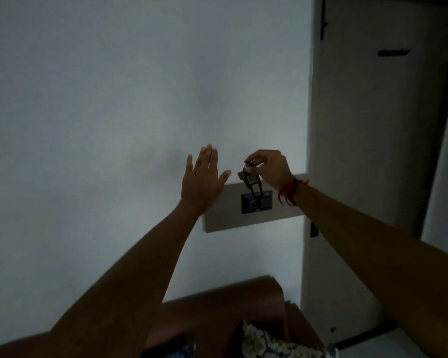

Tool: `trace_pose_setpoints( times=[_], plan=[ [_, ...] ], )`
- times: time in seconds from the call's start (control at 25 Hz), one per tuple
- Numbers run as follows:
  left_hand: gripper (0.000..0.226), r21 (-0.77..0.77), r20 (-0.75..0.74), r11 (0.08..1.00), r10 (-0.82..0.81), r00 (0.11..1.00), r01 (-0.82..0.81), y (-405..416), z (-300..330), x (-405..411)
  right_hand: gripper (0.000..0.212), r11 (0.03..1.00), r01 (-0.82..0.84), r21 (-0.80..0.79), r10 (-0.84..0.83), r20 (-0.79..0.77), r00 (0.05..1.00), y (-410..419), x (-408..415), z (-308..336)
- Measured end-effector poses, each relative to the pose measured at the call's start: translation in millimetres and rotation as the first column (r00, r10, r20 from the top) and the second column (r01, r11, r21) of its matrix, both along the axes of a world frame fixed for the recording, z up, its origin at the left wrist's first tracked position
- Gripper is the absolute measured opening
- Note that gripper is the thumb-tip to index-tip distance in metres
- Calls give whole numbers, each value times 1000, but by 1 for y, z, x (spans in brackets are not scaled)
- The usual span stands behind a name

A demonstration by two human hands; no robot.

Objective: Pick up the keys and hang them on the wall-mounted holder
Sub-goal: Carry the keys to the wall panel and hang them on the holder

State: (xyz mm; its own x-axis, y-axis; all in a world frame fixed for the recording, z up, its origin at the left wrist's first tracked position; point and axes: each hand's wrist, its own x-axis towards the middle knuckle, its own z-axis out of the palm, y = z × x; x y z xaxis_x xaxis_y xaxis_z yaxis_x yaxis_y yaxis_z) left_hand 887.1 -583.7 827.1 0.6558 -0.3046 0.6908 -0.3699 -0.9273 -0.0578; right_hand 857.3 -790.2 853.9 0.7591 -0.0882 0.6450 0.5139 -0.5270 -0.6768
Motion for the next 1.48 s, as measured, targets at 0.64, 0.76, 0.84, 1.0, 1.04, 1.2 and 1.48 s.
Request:
trace_pose_setpoints(
  times=[0.64, 0.76, 0.84, 1.0, 1.04, 1.2, 1.48],
  plan=[
    [75, -41, -85, 996, -80, 993, 77, -104, -48, 192, 13, 984, 162, -80, -168, -79, 983, -112, 187, -45],
    [75, -31, -132, 999, -19, 991, 15, -116, -66, 207, 11, 988, 104, -118, -116, -105, 988, -126, 221, -65],
    [75, -21, -146, 999, 22, 989, -25, -121, -76, 216, 11, 993, 53, -106, -67, -131, 989, -133, 242, -79],
    [76, -7, -184, 993, 111, 977, -114, -131, -93, 234, 12, 990, -9, -139, -8, -124, 992, -146, 285, -100],
    [76, -6, -192, 992, 124, 974, -128, -134, -97, 237, 13, 989, -31, -146, 14, -121, 993, -149, 292, -103],
    [78, -12, -212, 985, 165, 963, -172, -146, -112, 242, 12, 982, -99, -159, 83, -103, 991, -158, 313, -118],
    [78, 12, -217, 972, 230, 949, -233, -157, -115, 234, 11, 960, -212, -183, 201, -77, 977, -158, 331, -123]
  ],
)
